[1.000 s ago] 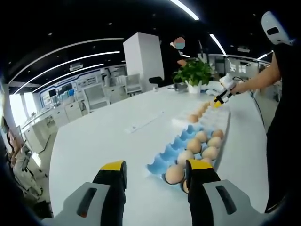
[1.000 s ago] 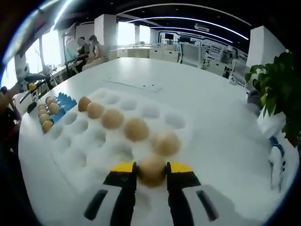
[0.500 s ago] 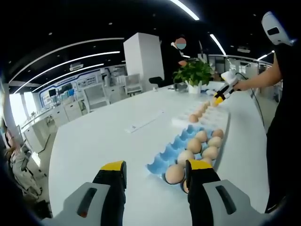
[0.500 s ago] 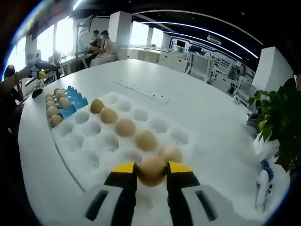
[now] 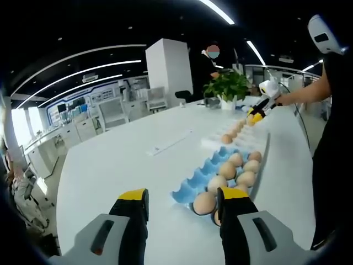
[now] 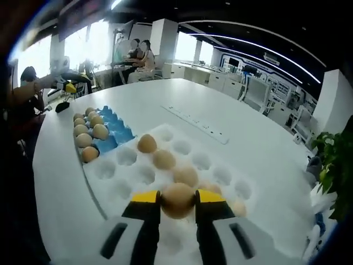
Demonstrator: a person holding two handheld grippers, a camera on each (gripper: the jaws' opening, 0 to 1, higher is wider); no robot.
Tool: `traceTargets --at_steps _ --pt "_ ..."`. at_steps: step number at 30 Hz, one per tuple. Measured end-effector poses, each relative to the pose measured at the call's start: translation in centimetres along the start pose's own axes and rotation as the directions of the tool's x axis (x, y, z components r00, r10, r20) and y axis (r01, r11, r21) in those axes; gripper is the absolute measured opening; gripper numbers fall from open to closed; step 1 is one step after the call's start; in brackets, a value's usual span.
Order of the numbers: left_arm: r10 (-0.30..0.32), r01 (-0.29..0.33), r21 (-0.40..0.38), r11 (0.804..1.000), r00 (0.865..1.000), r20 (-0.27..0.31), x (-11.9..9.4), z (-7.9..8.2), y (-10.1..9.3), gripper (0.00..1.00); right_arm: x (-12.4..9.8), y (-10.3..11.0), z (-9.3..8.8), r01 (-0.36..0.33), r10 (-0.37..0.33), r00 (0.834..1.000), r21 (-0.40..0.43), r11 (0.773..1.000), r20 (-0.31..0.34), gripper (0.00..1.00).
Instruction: Place the egg into an empty slot of the egg tray after lifting it from the table, then release the egg inside the slot.
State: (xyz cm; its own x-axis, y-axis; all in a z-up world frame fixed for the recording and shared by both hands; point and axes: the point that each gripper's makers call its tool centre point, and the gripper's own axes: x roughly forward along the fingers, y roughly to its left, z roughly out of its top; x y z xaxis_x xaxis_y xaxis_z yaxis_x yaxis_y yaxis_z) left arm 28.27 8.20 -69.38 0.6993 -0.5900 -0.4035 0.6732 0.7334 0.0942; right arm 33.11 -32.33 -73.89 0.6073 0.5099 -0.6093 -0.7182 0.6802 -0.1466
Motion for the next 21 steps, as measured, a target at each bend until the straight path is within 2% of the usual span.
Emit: traceTargets --at_steps 5,14,21 --pt "0.003 -0.003 0.001 1.000 1.000 -0.001 -0.1 0.0 0.0 0.51 0.8 1.3 0.5 -0.038 0.038 0.999 -0.018 0.999 0.004 0.24" --pt "-0.005 0.005 0.000 1.000 1.000 -0.009 0.2 -0.2 -0.1 0.51 3.0 5.4 2.9 -0.142 0.145 0.989 -0.072 0.987 0.035 0.24" --pt "-0.002 0.002 -0.001 1.000 1.000 -0.009 0.1 -0.2 0.0 0.52 5.2 9.2 5.1 -0.240 0.249 0.966 -0.122 0.963 0.066 0.24"
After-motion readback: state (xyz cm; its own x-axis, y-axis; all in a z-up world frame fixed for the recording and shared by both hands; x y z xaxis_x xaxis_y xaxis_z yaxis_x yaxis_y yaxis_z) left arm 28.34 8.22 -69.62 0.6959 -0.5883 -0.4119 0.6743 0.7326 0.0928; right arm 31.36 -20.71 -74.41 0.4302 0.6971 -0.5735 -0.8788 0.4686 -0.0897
